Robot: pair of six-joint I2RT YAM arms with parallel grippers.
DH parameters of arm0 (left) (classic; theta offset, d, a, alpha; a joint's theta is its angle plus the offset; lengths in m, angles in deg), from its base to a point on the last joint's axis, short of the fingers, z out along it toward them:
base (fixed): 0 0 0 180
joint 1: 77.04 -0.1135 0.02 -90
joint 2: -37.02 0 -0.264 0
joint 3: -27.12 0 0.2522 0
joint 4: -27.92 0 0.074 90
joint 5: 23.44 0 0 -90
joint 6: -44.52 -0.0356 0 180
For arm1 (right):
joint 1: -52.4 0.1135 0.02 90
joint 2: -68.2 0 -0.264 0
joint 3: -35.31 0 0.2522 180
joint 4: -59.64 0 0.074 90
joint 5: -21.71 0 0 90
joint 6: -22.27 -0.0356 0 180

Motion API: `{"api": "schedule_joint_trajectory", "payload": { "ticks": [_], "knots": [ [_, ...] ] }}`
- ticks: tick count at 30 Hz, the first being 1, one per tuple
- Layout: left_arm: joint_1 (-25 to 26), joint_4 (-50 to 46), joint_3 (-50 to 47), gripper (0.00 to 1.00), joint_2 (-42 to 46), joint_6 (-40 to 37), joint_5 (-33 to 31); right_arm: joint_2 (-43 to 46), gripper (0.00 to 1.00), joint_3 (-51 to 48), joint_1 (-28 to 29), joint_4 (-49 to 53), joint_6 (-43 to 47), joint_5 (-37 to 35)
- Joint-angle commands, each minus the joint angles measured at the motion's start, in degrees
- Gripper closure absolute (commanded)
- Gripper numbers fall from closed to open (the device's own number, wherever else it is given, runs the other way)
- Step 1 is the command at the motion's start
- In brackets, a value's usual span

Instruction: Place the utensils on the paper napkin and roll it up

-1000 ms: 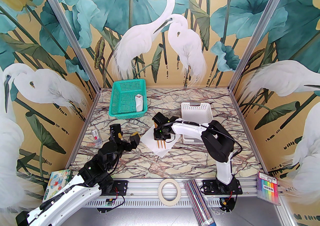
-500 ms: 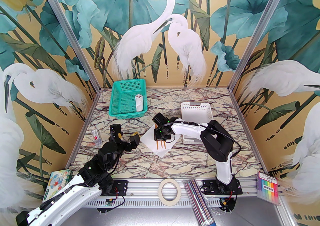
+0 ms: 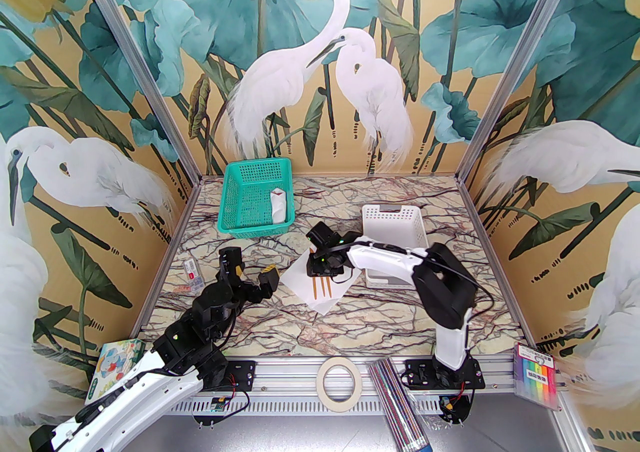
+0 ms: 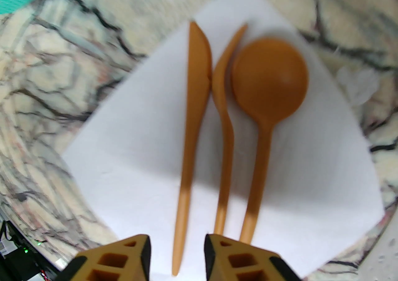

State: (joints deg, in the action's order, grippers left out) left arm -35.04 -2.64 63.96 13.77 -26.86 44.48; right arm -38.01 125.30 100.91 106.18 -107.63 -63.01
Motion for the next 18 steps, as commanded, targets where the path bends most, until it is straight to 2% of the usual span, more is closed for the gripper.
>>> {"api": "schedule_joint_trajectory", "payload": {
  "ticks": [1, 8, 14, 18],
  "knots": [
    [-0.3, -0.2, 3.2, 0.01, -0.3, -4.8, 4.0, 5.2, 0.53, -0.4, -0.6, 0.7, 5.4, -4.0],
    [-0.3, 1.2, 6.5, 0.01, -4.1, -17.7, 16.9, 9.1, 0.45, -4.0, -5.3, 1.1, 6.8, -2.1],
    [-0.2, -7.6, 12.2, 0.01, -13.5, -27.2, 27.5, 9.7, 0.44, -8.1, -9.6, 1.0, 7.1, -0.7],
    [0.3, -12.1, 14.4, 0.01, -18.3, -31.8, 29.7, 10.1, 0.44, -9.9, -11.7, 2.0, 8.2, -2.1]
  ]
}}
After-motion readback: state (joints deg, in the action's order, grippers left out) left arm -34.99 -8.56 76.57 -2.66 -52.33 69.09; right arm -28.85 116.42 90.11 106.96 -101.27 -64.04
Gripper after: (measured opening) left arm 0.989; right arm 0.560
